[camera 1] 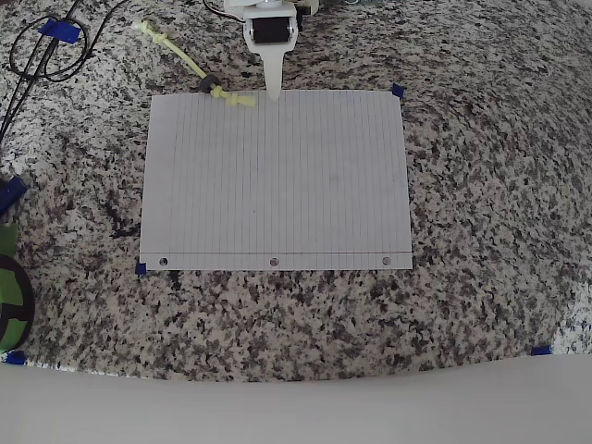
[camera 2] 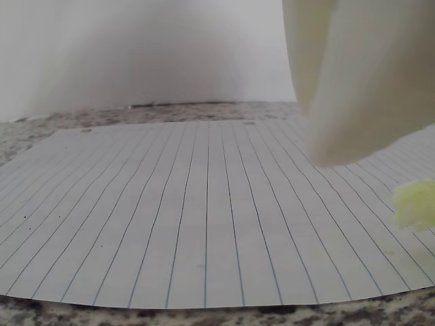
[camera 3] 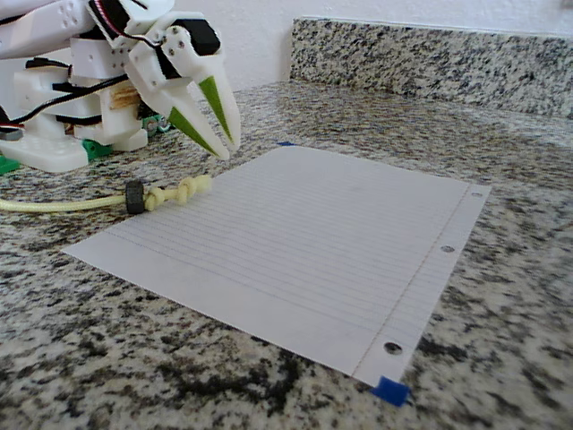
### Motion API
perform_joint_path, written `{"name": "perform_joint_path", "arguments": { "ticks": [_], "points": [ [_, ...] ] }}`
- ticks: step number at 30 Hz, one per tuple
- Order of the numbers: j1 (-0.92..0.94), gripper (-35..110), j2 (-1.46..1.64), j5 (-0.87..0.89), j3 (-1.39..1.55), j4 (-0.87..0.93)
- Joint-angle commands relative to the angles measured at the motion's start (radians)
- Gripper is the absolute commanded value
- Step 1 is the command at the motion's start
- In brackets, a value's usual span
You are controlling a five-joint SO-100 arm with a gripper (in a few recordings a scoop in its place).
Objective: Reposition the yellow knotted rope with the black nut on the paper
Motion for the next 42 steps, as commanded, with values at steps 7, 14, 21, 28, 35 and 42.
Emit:
{"name": "perform_joint_path", "arguments": {
  "ticks": [7,14,21,28,35,42],
  "points": [
    [-0.005,14,0.003,0.008,0.017,-0.008],
    [-0.005,14,0.003,0.008,0.017,-0.008],
    [-0.005,14,0.003,0.008,0.017,-0.008],
    [-0.005,14,0.003,0.006,0.017,-0.008],
    [-0.029,14,0.003,0.012,0.018,-0.015],
    [-0.023,14,0.003,0.005,0.011,-0.061]
  ]
}}
